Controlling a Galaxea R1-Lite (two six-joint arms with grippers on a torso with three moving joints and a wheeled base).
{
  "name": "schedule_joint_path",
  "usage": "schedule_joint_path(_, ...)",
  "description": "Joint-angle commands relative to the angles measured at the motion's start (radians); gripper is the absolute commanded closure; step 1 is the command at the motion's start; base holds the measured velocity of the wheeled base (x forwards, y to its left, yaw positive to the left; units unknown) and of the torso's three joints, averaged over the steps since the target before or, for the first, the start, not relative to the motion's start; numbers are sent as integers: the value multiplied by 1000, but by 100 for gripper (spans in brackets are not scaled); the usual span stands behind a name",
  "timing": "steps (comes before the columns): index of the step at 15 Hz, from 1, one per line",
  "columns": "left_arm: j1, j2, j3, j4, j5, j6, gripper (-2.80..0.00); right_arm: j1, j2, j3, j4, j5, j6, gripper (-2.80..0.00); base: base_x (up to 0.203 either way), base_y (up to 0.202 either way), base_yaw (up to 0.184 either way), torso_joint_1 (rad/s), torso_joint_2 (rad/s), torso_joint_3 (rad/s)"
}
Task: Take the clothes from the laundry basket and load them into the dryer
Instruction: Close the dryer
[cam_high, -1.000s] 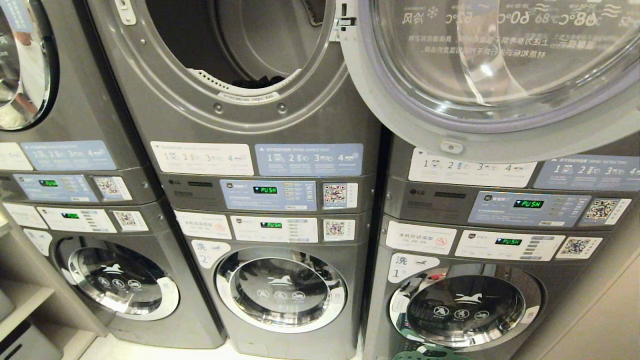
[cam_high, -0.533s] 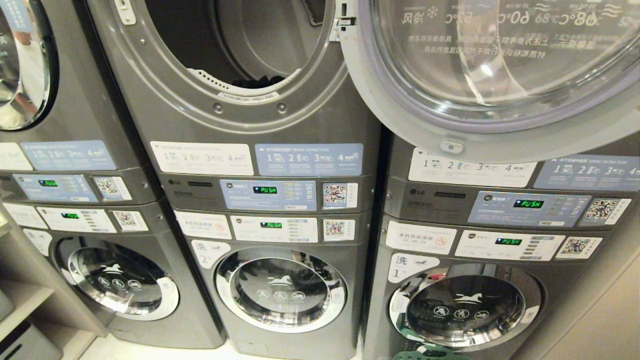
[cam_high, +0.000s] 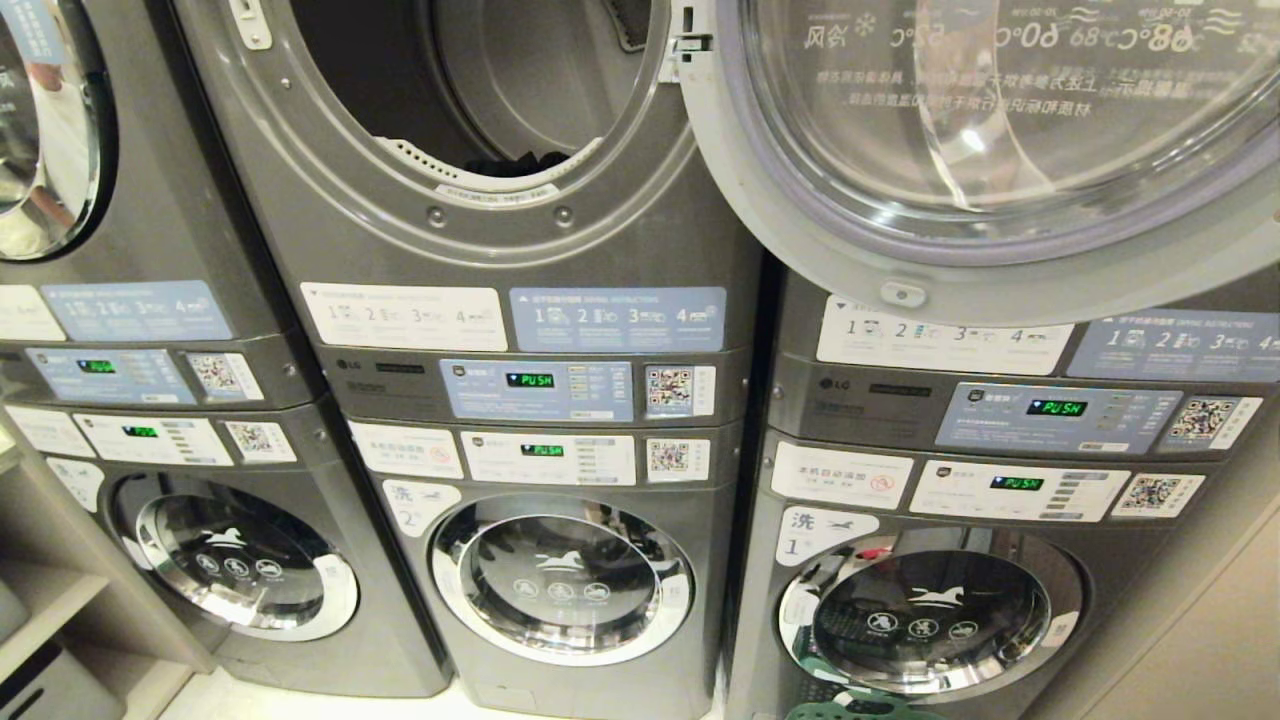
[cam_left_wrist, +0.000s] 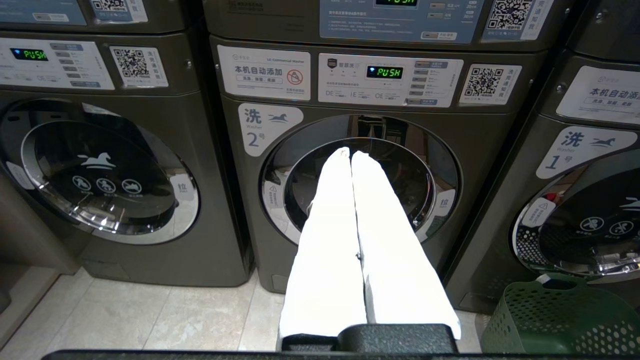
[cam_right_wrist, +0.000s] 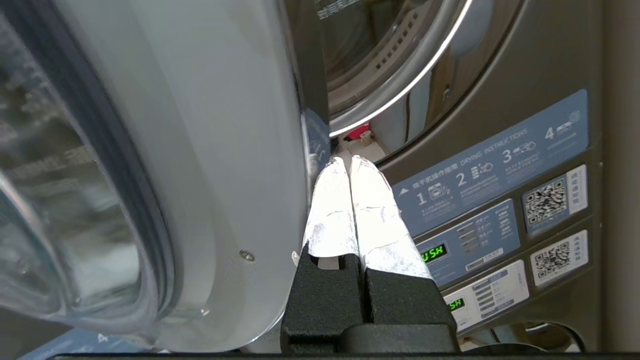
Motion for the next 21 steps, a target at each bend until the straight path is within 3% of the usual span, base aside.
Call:
schedule_joint_path(1,0,-2,2,0,0,0,0,0,-14,5,-3,13,3,0,0,0,0,0,0,0)
schedule_joint_path(9,0,-2,2,0,0,0,0,2,-154,92,-1,215,0,0,0,0,0,0,0,0)
schedule_joint_path(16,0,-2,2,0,0,0,0,3,-376,221,19,560,3,0,0,0,0,0,0,0)
schedule_joint_path(21,0,-2,2,0,0,0,0,3,-574,251,237,780,9,0,0,0,0,0,0,0)
